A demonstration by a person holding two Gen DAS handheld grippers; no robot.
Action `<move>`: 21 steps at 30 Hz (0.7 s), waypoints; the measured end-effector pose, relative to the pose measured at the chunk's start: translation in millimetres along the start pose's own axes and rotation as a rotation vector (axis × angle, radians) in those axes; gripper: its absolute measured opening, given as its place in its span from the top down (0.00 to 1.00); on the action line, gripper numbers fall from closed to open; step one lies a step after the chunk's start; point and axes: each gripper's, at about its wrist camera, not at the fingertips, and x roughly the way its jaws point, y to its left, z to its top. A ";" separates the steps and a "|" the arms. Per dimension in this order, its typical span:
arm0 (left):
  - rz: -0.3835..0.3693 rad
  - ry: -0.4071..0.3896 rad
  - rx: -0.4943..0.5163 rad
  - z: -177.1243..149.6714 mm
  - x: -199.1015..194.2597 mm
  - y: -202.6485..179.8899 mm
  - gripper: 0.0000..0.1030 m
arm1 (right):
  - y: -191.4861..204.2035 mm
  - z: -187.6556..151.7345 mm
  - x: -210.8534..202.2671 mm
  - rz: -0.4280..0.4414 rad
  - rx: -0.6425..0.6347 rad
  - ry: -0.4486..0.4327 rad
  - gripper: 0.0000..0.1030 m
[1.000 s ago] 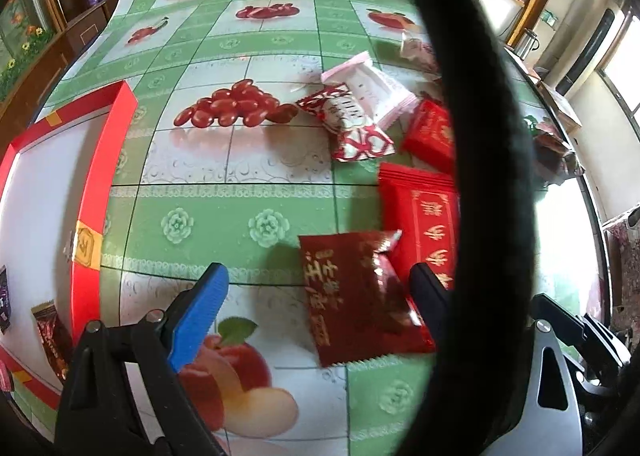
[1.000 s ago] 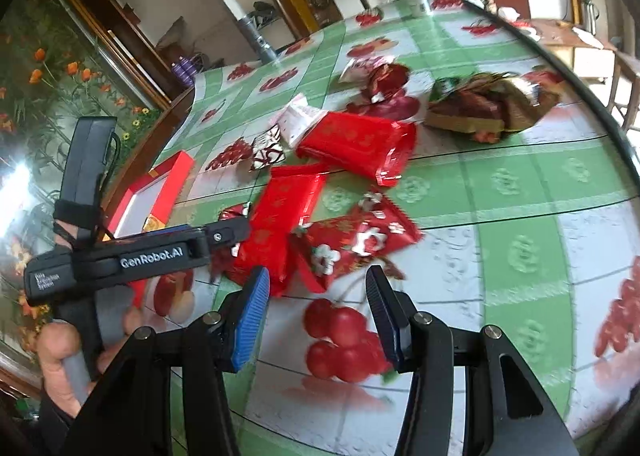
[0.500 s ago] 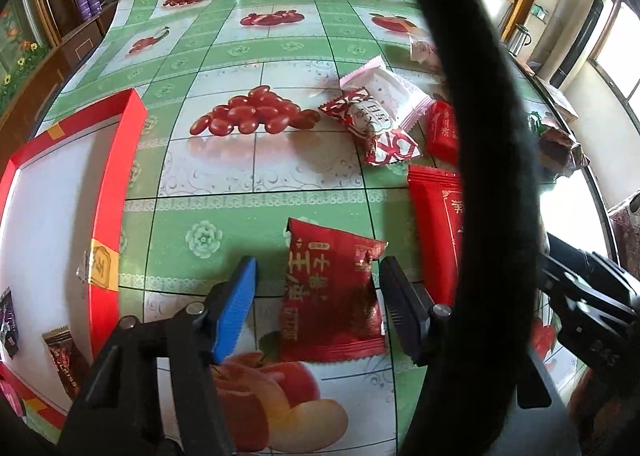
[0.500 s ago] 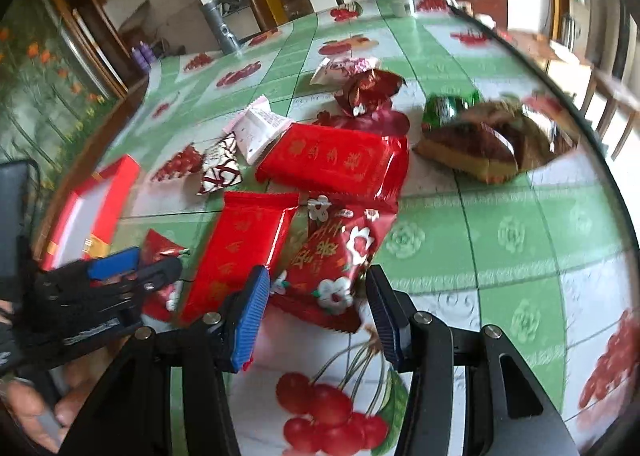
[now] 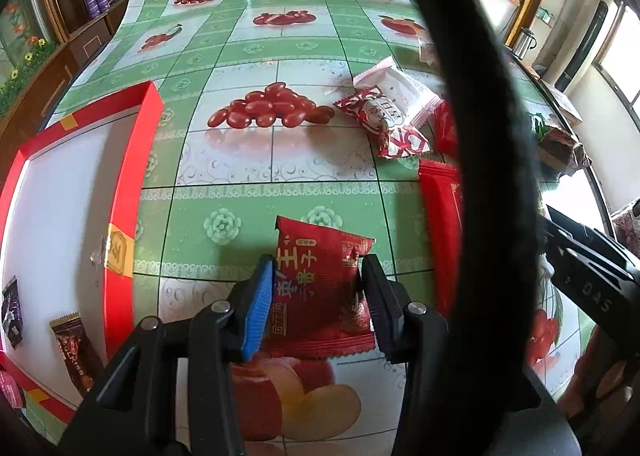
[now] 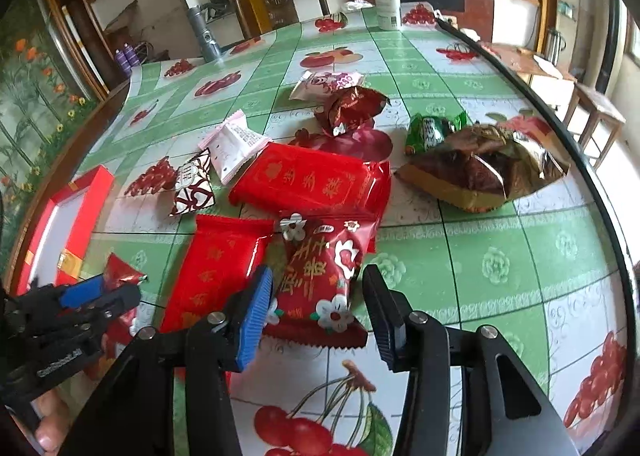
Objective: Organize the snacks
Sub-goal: 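Grasp a red gold-text packet with the left tool while the right tool grasps a red floral packet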
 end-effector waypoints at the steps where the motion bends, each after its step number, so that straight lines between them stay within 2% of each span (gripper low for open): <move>1: 0.002 -0.001 0.000 -1.3 -0.7 0.4 0.57 | -0.1 -0.9 -0.5 -0.006 -0.009 -0.005 0.63; 5: 0.006 -0.012 -0.001 -5.0 -5.1 3.0 0.62 | -4.7 -7.7 -8.5 0.005 -0.019 -0.021 0.66; 12: 0.015 -0.030 -0.005 -13.5 -19.5 5.1 0.63 | -10.7 -20.2 -40.9 0.042 -0.016 -0.064 0.66; 21: 0.055 -0.110 -0.002 -23.0 -61.4 1.3 0.63 | 8.2 -28.3 -70.4 0.148 -0.050 -0.102 0.66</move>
